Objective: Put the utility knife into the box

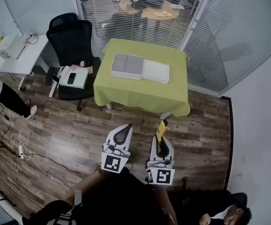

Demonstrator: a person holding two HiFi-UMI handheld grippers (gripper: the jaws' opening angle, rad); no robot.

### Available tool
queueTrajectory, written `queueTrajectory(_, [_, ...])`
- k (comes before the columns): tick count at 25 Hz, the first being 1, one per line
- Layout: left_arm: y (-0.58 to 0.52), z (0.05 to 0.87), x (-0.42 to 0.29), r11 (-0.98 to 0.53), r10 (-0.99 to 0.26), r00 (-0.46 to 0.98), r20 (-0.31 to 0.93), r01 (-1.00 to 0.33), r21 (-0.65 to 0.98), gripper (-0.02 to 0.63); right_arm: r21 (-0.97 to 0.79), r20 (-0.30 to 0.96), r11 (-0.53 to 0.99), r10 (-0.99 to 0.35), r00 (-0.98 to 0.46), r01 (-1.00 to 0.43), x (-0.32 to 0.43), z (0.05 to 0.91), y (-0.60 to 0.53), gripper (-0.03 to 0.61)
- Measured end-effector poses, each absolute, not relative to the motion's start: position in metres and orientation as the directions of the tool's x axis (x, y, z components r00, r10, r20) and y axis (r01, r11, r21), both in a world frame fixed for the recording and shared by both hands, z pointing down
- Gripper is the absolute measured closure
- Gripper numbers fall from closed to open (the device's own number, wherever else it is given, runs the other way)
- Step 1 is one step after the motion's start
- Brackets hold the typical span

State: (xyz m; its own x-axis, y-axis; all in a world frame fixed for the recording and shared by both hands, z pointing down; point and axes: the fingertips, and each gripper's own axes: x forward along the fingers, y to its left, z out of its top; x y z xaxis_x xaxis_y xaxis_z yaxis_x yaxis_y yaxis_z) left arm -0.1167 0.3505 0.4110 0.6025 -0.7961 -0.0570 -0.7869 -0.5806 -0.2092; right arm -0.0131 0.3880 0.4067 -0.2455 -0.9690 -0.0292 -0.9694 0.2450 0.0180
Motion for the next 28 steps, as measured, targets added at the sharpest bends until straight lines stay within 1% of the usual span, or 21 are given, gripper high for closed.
queueTrajectory(8, [0.328, 0.399, -0.126, -0.588, -0.778, 0.620, -0.102, -0.776, -0.230, 0.604, -0.013, -0.019, 0.257, -0.966, -0.257, -0.966, -0.023, 0.411, 0.361, 0.522])
queueTrajectory(17, [0.273, 0.390, -0.136, -0.601, -0.759, 0.633, -0.151, -0.771, -0.210, 0.604, 0.041, -0.024, 0.273, -0.961, -0.274, -0.961, -0.038, 0.404, 0.305, 0.522])
queueTrajectory(20, [0.250, 0.390, -0.138, -0.614, -0.750, 0.640, -0.167, -0.768, -0.184, 0.604, 0.057, -0.006, 0.262, -0.965, -0.262, -0.964, -0.038, 0.405, 0.283, 0.522])
queueTrajectory(24, [0.221, 0.396, -0.137, -0.637, -0.732, 0.664, -0.153, -0.747, -0.190, 0.604, 0.071, 0.026, 0.239, -0.971, -0.238, -0.968, -0.037, 0.412, 0.255, 0.522])
queueTrajectory(28, [0.192, 0.396, -0.134, -0.658, -0.707, 0.681, -0.190, -0.732, -0.177, 0.604, 0.105, 0.056, 0.217, -0.976, -0.212, -0.970, -0.031, 0.418, 0.225, 0.522])
